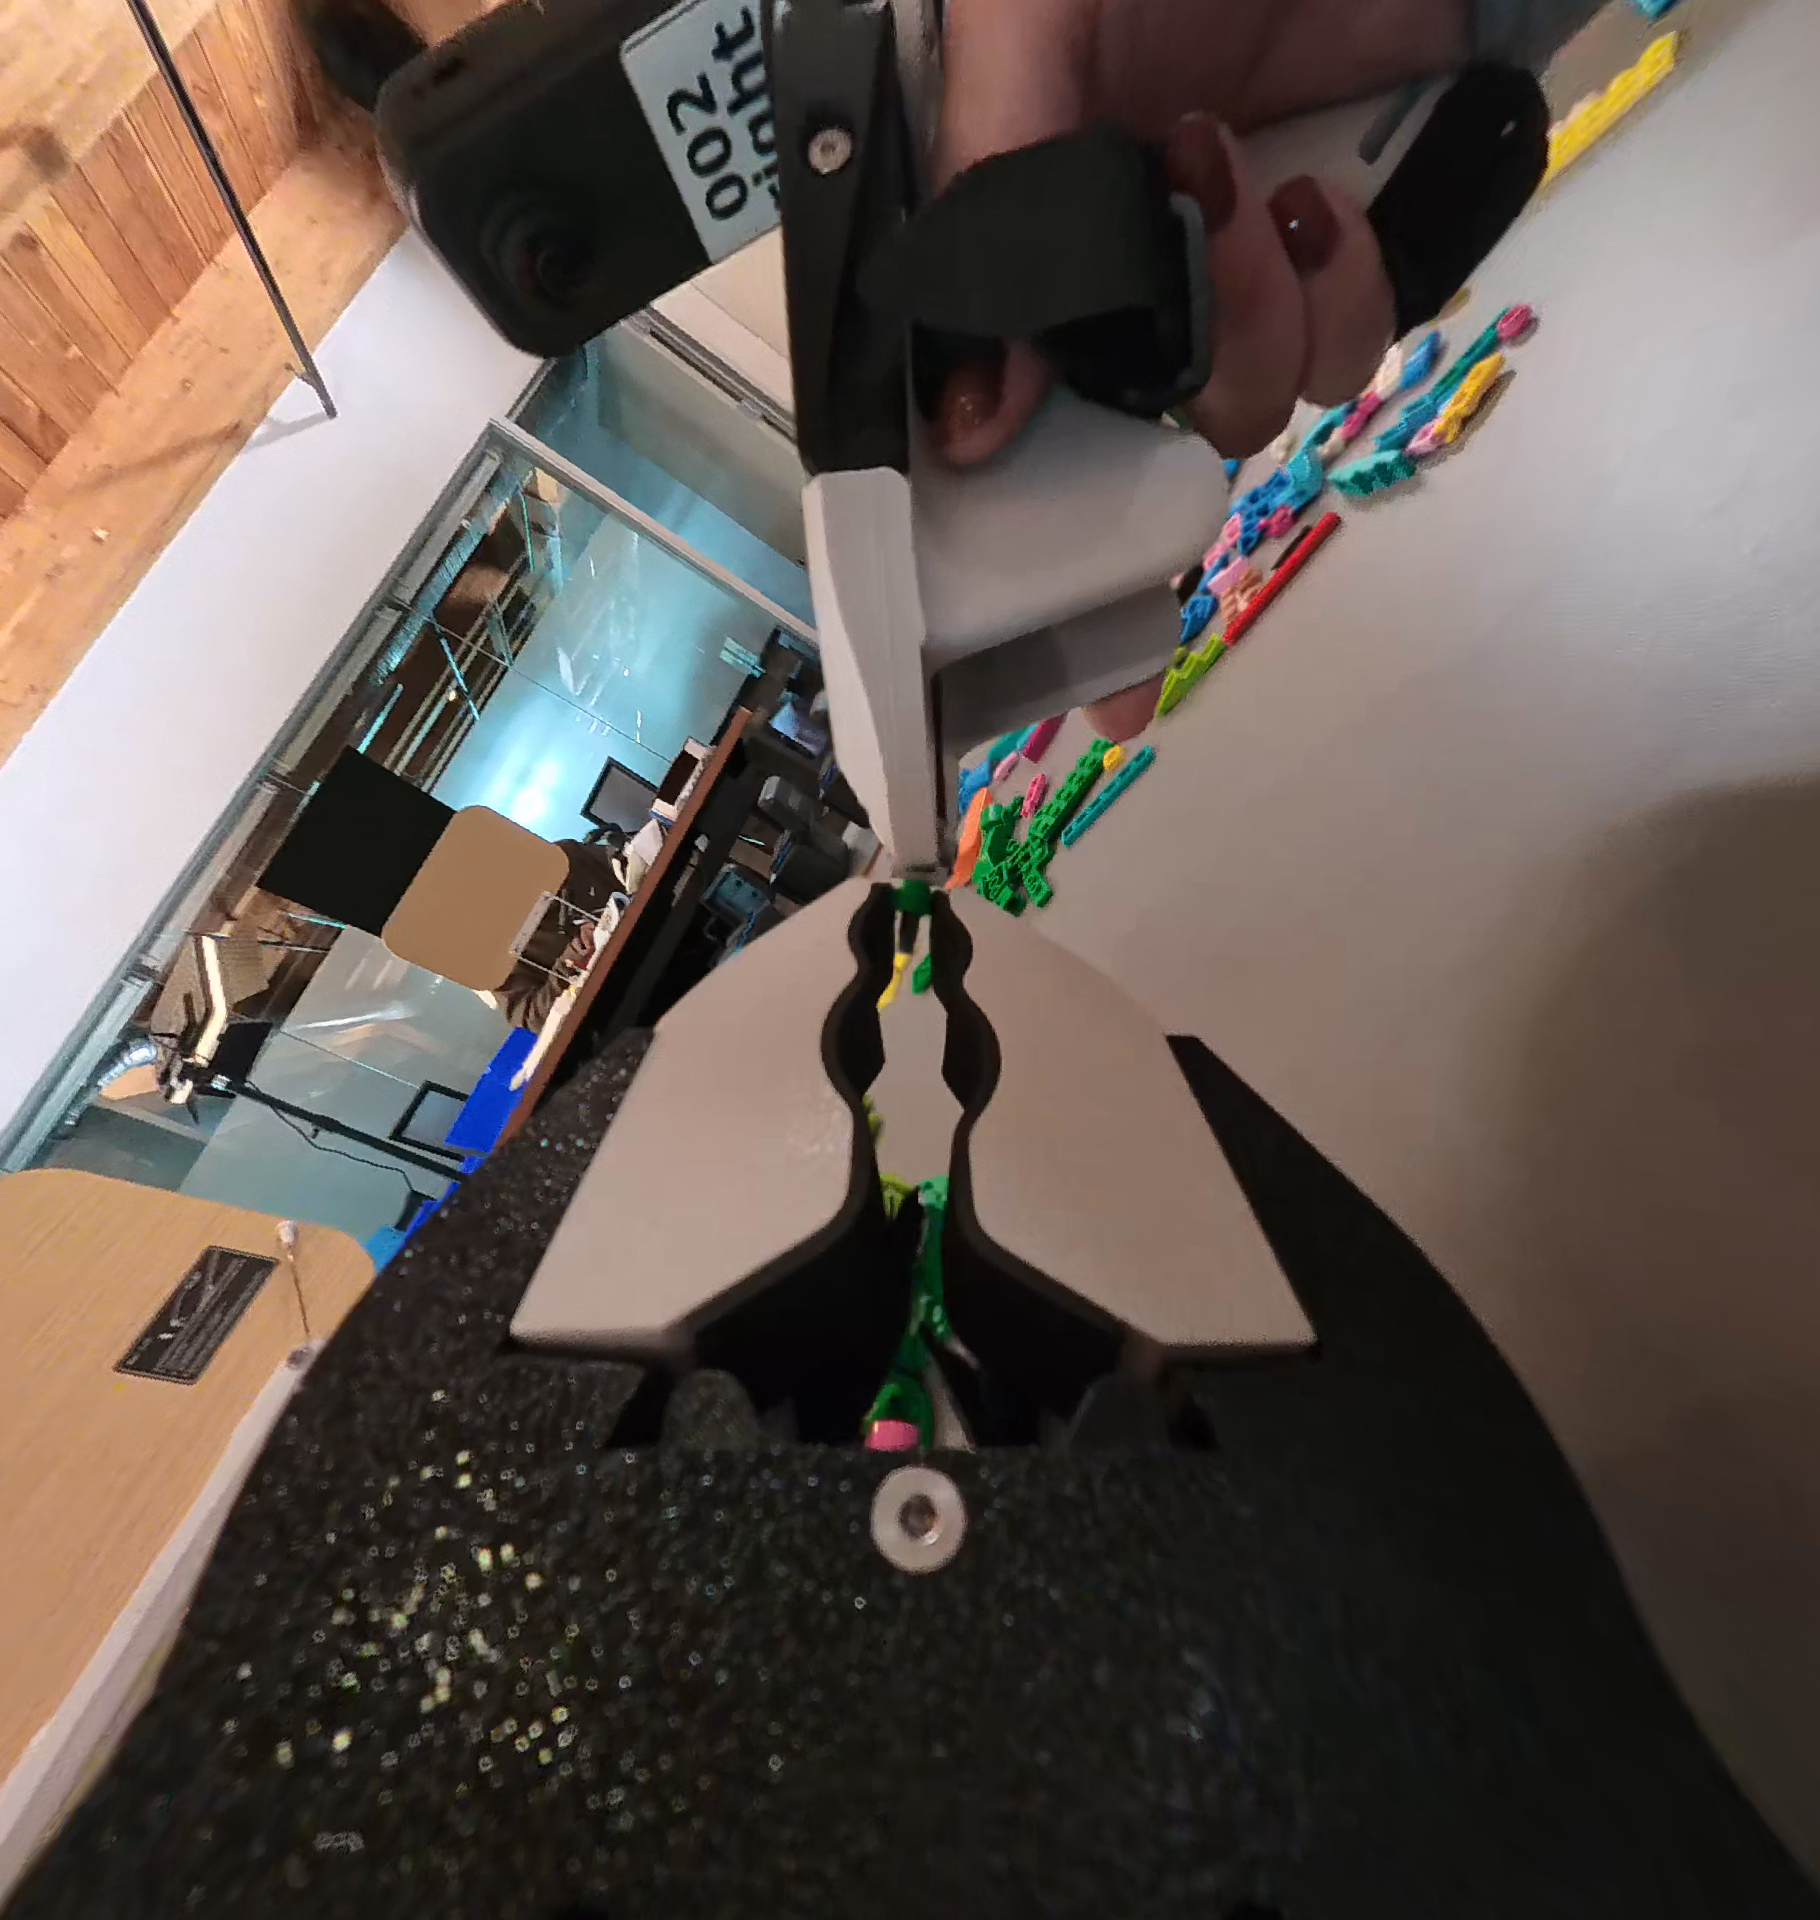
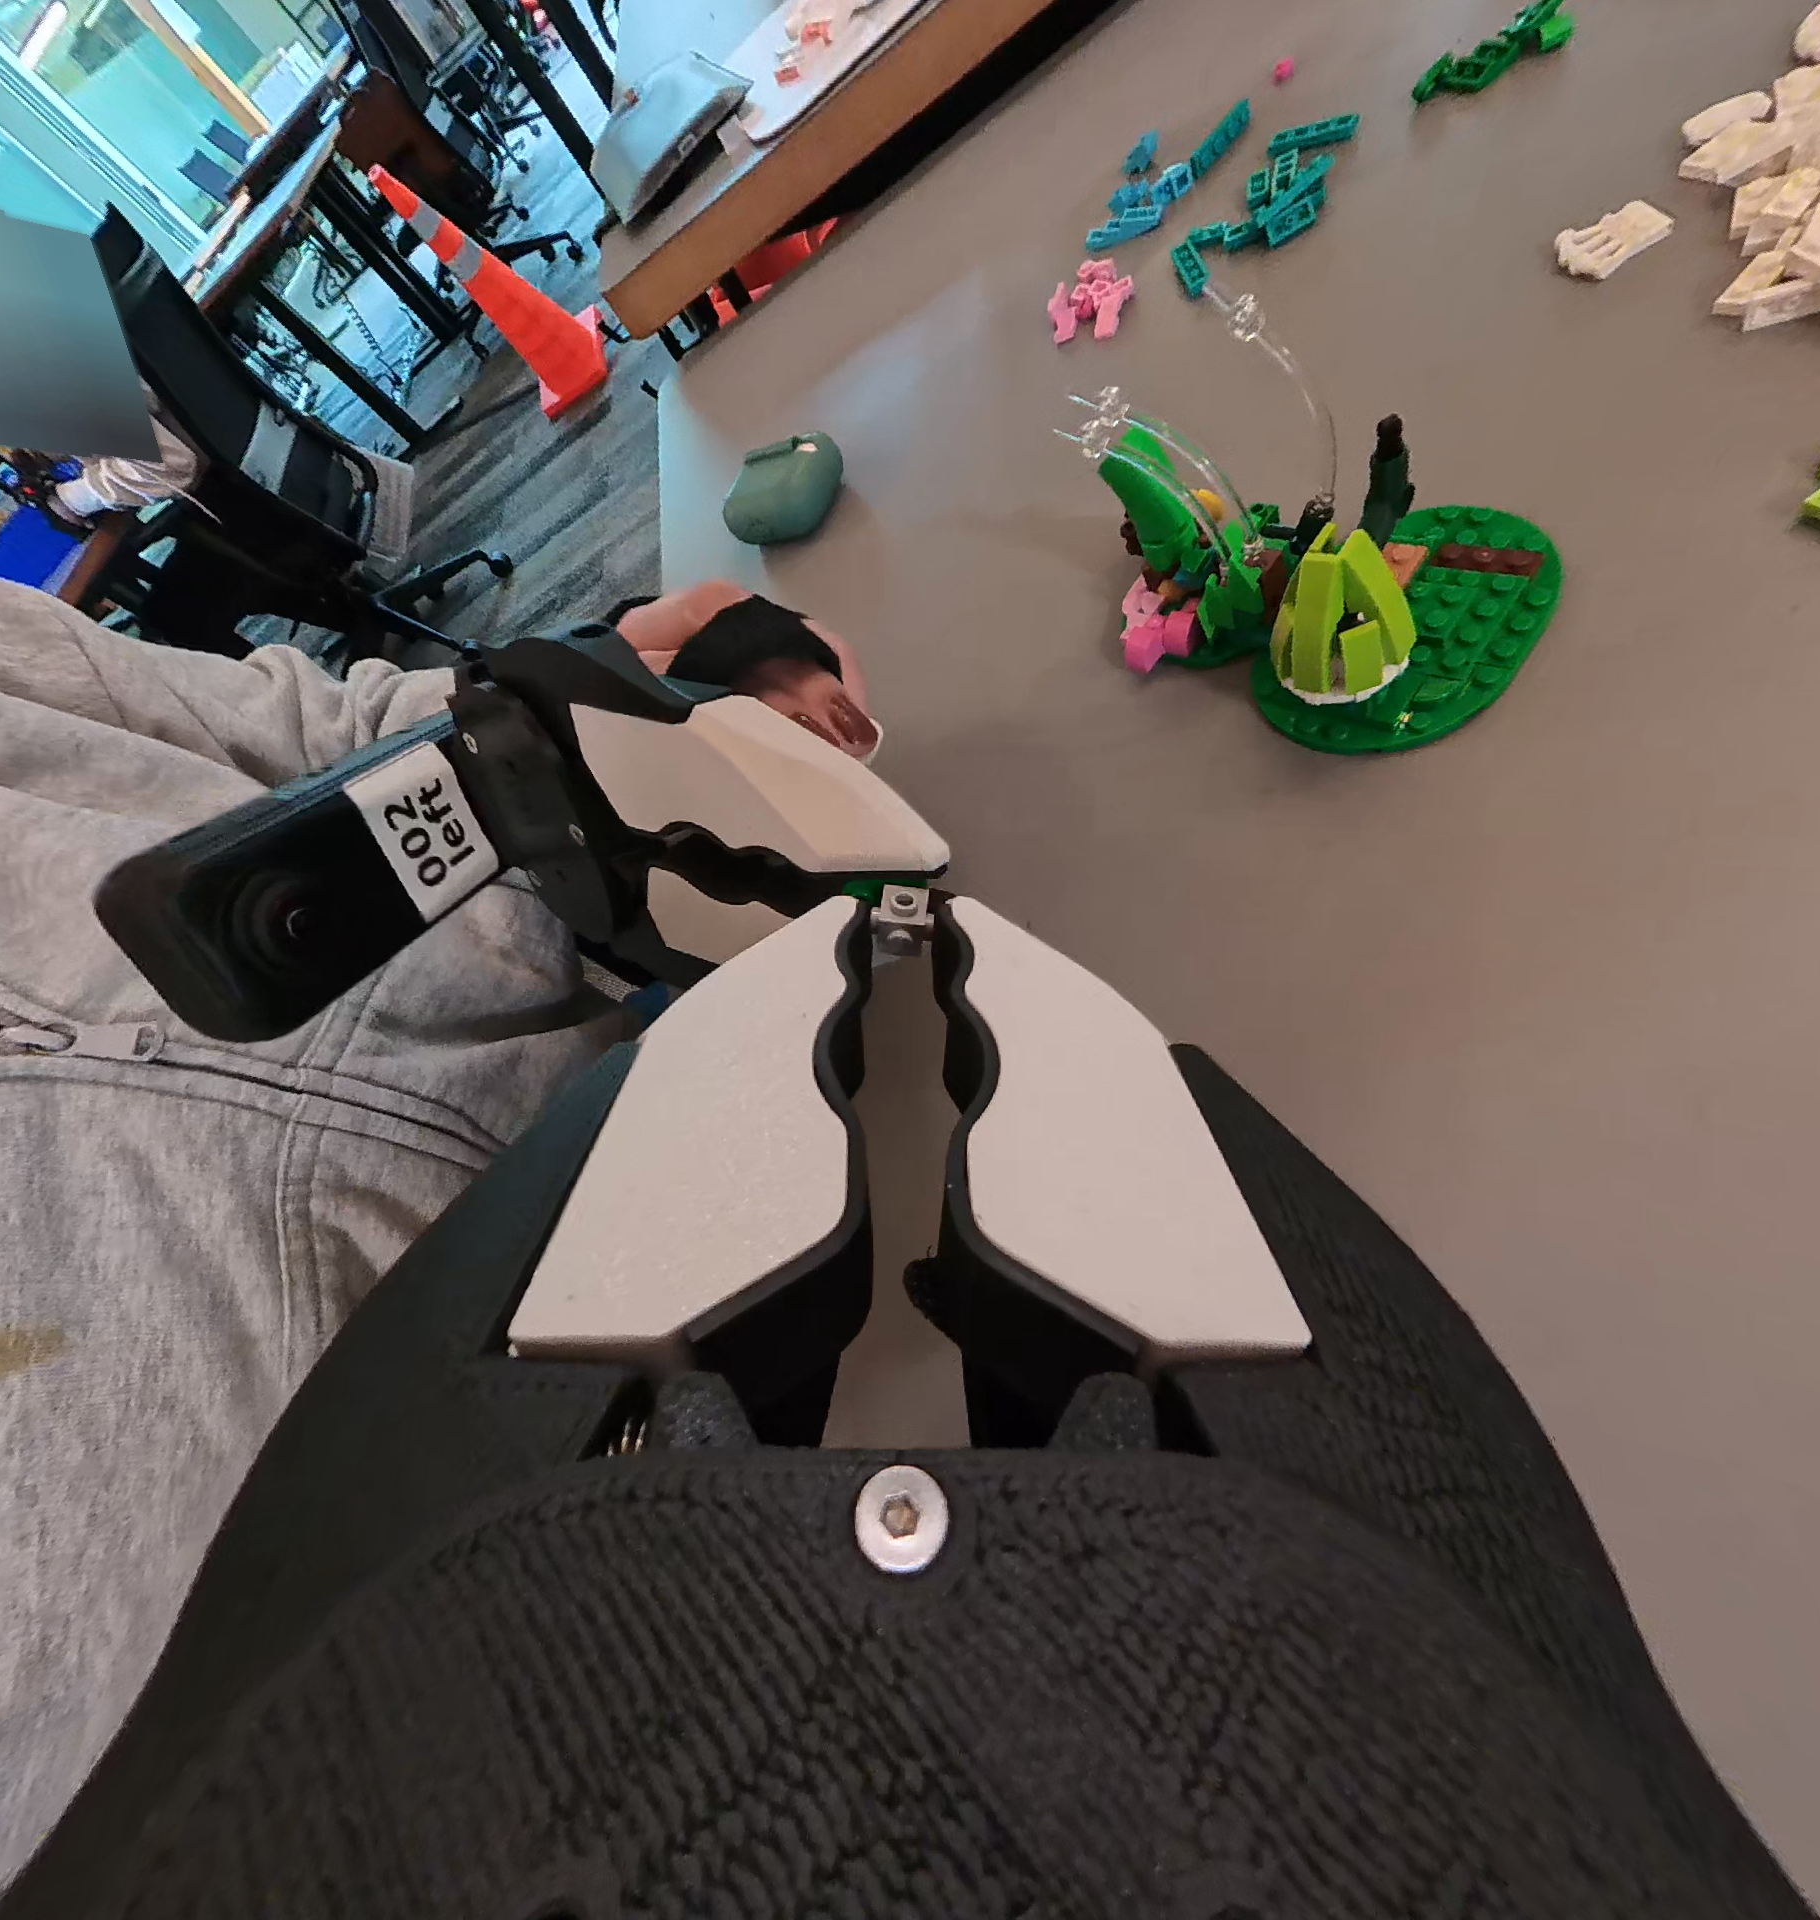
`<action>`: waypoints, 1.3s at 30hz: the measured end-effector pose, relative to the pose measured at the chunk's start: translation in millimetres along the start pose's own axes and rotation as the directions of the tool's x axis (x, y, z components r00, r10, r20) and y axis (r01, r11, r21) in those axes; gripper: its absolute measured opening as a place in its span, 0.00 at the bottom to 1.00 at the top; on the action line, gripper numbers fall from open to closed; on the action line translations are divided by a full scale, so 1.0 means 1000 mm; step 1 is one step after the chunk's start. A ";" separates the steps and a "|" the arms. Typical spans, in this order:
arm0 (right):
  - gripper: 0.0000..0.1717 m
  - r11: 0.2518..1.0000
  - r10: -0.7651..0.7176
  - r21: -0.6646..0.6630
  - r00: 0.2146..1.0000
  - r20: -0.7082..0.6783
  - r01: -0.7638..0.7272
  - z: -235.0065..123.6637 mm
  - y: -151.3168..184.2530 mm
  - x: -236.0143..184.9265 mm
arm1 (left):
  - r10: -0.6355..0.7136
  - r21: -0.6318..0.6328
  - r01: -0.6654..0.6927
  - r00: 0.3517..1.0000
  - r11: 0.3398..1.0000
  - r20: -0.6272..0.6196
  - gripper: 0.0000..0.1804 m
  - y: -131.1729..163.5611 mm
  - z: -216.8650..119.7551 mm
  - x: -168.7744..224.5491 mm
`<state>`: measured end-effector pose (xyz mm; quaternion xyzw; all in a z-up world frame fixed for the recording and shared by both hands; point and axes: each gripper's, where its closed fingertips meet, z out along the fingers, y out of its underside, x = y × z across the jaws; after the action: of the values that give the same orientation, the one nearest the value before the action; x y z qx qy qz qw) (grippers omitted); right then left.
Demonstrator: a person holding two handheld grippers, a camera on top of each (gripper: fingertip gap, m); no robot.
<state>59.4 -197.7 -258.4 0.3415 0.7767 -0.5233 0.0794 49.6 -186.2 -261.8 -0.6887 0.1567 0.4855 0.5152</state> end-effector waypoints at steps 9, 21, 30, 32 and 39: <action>0.06 0.990 0.063 0.128 0.997 -0.032 -0.059 -0.041 -0.007 0.009 | -0.112 -0.065 0.116 0.992 0.991 0.057 0.04 0.024 -0.006 -0.020; 0.06 0.888 -0.051 0.399 0.912 -0.407 0.228 -0.062 -0.020 0.060 | -0.262 0.025 0.263 0.964 0.964 -0.048 0.04 0.003 0.002 -0.004; 0.06 0.665 -0.039 0.450 0.629 -0.777 0.597 -0.092 -0.031 0.084 | -0.306 0.062 0.307 0.952 0.950 -0.022 0.04 -0.008 -0.001 -0.007; 0.06 0.610 -0.065 0.382 0.524 -0.849 0.694 -0.102 -0.033 0.078 | -0.351 0.067 0.350 0.937 0.934 -0.005 0.04 -0.007 -0.002 -0.012; 0.06 0.581 -0.141 0.348 0.513 -0.847 0.736 -0.089 -0.033 0.065 | -0.359 0.088 0.348 0.893 0.933 0.270 0.04 0.030 -0.015 -0.117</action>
<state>11.0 -98.9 -225.6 0.2967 0.5502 -0.5787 -0.5238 -20.4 -245.2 -181.1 -0.6196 -0.0370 0.4738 0.6247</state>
